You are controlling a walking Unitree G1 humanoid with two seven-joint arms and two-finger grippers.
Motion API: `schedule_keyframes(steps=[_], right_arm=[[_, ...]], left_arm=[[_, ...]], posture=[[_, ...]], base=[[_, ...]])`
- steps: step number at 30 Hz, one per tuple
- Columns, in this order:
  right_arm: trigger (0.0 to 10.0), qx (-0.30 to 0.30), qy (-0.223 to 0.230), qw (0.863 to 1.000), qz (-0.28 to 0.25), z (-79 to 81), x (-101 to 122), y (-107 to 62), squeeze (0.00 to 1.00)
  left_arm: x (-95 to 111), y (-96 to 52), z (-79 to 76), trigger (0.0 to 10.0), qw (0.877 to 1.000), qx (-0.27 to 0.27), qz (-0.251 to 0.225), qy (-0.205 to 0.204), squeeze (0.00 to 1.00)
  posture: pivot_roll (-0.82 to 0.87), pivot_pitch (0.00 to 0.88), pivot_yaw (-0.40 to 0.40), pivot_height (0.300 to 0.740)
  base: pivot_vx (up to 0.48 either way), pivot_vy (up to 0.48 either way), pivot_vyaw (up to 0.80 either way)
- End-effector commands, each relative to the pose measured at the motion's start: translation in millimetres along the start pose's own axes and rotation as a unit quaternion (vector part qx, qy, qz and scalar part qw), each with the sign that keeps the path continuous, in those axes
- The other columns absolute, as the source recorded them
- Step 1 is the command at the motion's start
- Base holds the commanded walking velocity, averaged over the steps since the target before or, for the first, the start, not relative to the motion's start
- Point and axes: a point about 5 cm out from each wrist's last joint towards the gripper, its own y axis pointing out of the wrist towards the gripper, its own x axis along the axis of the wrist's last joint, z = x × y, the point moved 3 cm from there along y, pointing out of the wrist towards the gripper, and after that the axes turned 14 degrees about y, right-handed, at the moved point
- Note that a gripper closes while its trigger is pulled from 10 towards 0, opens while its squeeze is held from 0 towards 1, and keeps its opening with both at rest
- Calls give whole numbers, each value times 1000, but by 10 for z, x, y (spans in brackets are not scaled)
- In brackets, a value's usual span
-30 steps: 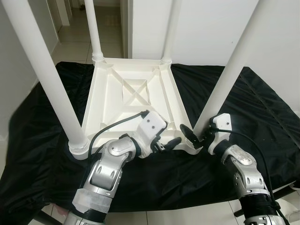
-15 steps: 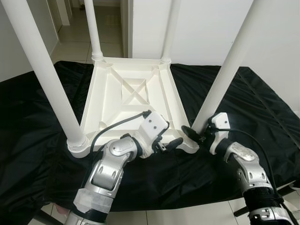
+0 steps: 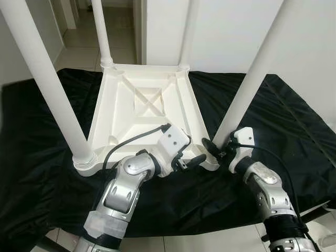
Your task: Building children table
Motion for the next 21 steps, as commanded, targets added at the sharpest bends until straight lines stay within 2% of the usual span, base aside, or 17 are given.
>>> schedule_keyframes(steps=[1, 2, 4, 5, 6, 8, 11, 14, 16, 21], right_arm=[[10000, -37, -4, 999, -15, -21, 46, 2, 0], [10000, -84, -2, 996, -24, -25, 26, -22, 0], [10000, -84, -2, 996, -24, -25, 26, -22, 0], [10000, -140, 16, 990, -29, -19, -22, -53, 0], [10000, -140, 16, 990, -29, -19, -22, -53, 0], [10000, -218, 36, 975, -33, 55, -114, -102, 0], [10000, -238, 42, 970, -37, 100, -137, -109, 0], [10000, -300, 49, 952, -40, 213, -213, -103, 0], [10000, -311, 57, 948, -36, 258, -247, -85, 0], [10000, -302, 59, 950, -43, 338, -226, -62, 0]], left_arm=[[-10, 24, 79, 10000, 999, 52, 13, 4, 0], [-20, 22, 88, 10000, 999, 51, 14, 5, 0], [-20, 22, 88, 10000, 999, 51, 14, 5, 0], [-22, 24, 99, 10000, 999, 52, 14, 5, 0], [-22, 24, 99, 10000, 999, 52, 14, 5, 0], [-22, 36, 113, 10000, 998, 53, 13, 6, 0], [-19, 43, 116, 10000, 998, 54, 12, 6, 0], [-3, 65, 118, 10000, 998, 57, 8, 5, 0], [1, 75, 120, 10000, 998, 58, 7, 4, 0], [5, 77, 115, 10000, 998, 59, 5, 0, 0]], posture=[[-42, 0, -25, 740], [-48, 0, -21, 740], [-48, 0, -21, 740], [-51, 0, -20, 740], [-51, 0, -20, 740], [-55, 0, -20, 740], [-56, 0, -20, 740], [-58, 0, -24, 740], [-58, 0, -24, 740], [-62, 0, -22, 740]], base=[[0, 0, 0], [0, 0, 0], [0, 0, 0], [0, 0, 0], [0, 0, 0], [0, 0, 0], [0, 0, 0], [0, 0, 0], [0, 0, 0], [0, 0, 0]])
